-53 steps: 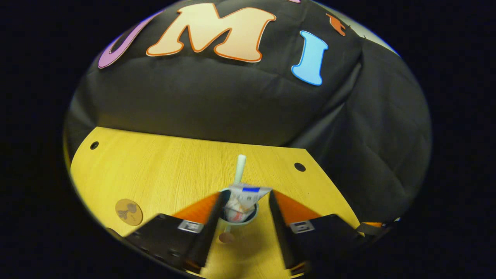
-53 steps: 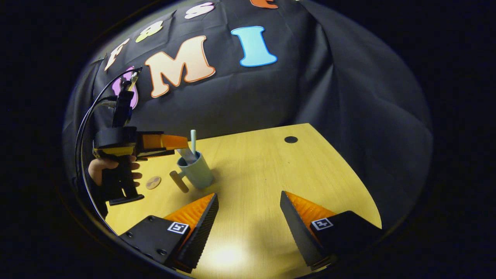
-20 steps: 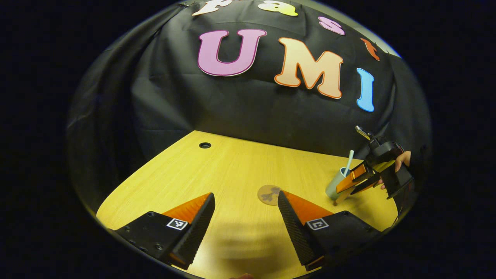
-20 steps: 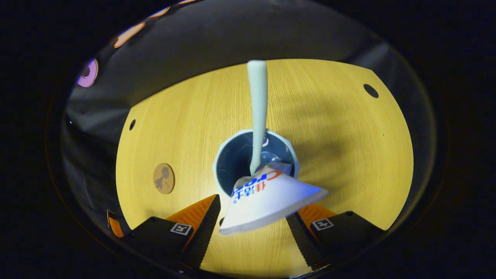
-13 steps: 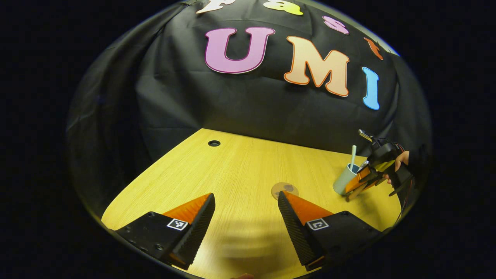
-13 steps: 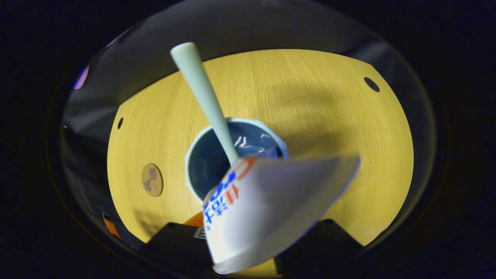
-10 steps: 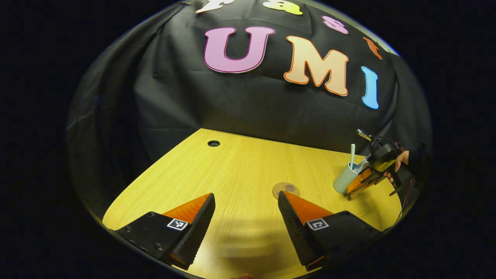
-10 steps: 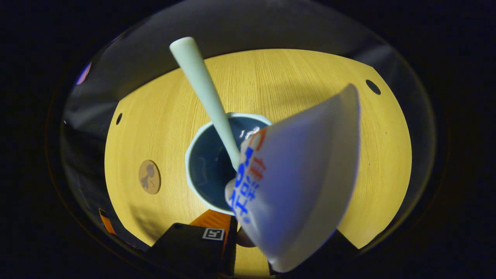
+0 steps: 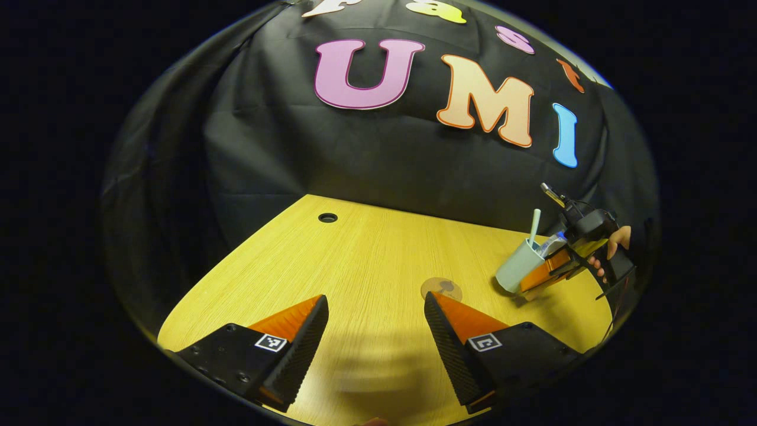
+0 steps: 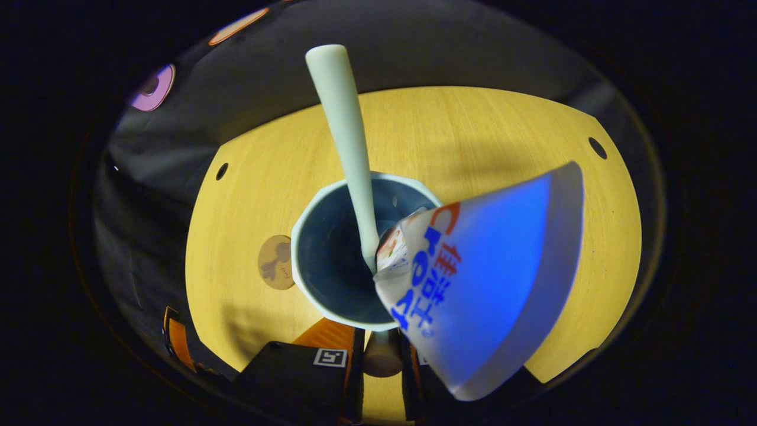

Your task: Put the toothbrush and toothpaste on the desktop into the cup, then pick up the cup and place it on the coaster on the desktop.

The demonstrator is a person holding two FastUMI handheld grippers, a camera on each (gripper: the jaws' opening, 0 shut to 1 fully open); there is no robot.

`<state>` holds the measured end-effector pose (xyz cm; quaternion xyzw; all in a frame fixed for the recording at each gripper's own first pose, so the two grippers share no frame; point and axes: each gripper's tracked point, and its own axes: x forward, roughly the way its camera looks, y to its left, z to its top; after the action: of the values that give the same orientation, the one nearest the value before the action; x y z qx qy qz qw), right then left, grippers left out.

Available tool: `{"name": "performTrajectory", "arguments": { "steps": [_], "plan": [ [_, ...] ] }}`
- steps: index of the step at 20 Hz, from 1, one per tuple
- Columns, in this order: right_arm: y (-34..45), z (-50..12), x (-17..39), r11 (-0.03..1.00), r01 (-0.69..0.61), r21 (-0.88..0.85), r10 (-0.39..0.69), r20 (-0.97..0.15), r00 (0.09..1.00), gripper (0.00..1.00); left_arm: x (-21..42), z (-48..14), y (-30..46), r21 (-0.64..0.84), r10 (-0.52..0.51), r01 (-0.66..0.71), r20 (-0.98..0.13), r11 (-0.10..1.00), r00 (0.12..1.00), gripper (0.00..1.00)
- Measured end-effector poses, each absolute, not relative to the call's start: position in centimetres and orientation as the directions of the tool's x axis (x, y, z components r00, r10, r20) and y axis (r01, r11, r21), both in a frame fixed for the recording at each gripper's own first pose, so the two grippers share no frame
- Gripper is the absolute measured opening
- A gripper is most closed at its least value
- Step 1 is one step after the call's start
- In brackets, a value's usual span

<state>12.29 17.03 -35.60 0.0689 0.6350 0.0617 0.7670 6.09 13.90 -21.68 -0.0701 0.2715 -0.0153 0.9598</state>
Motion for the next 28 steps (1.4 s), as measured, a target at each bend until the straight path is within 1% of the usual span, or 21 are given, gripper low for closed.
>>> {"name": "performTrajectory", "arguments": {
  "steps": [8,13,18,20,22,23,24,25,27,28],
  "plan": [
    [27.2,-35.5,11.4,0.964,-0.098,0.249,0.262,-0.952,0.156,0.24,5.5,-22.4,17.0,-0.153,-0.040,-0.050,-0.535,0.987,0.844,0.95],
    [29.2,-35.8,11.1,0.964,-0.141,0.227,0.247,-0.958,0.143,0.24,4.7,-22.8,18.8,-0.164,-0.020,-0.083,-0.544,0.983,0.839,0.95],
    [31.4,-37.5,10.0,0.971,-0.178,0.161,0.183,-0.976,0.115,0.24,4.3,-22.9,19.6,-0.161,-0.007,-0.096,-0.545,0.982,0.838,0.95],
    [31.4,-37.2,10.1,0.968,-0.198,0.155,0.184,-0.973,0.139,0.24,4.2,-23.0,19.5,-0.164,-0.010,-0.096,-0.550,0.982,0.835,0.95],
    [31.3,-36.3,9.8,0.960,-0.214,0.181,0.216,-0.965,0.151,0.27,4.3,-22.9,19.2,-0.169,-0.014,-0.095,-0.551,0.981,0.834,0.95],
    [31.3,-36.0,9.9,0.957,-0.229,0.179,0.219,-0.962,0.165,0.34,4.6,-22.8,18.9,-0.168,-0.014,-0.094,-0.548,0.981,0.836,0.95],
    [31.5,-35.4,10.0,0.950,-0.245,0.192,0.241,-0.953,0.186,0.48,4.8,-22.6,18.6,-0.168,-0.016,-0.090,-0.543,0.982,0.840,0.95],
    [31.6,-35.0,10.3,0.946,-0.254,0.203,0.258,-0.944,0.207,0.52,4.9,-22.5,18.1,-0.167,-0.022,-0.081,-0.540,0.983,0.841,0.95],
    [31.6,-33.8,10.8,0.942,-0.261,0.209,0.279,-0.921,0.271,0.84,5.3,-21.7,16.6,-0.167,-0.042,-0.056,-0.532,0.984,0.845,0.95],
    [31.3,-33.2,10.8,0.942,-0.263,0.206,0.285,-0.908,0.308,0.90,5.6,-21.3,15.8,-0.165,-0.051,-0.042,-0.524,0.985,0.850,0.95]
  ]
}}
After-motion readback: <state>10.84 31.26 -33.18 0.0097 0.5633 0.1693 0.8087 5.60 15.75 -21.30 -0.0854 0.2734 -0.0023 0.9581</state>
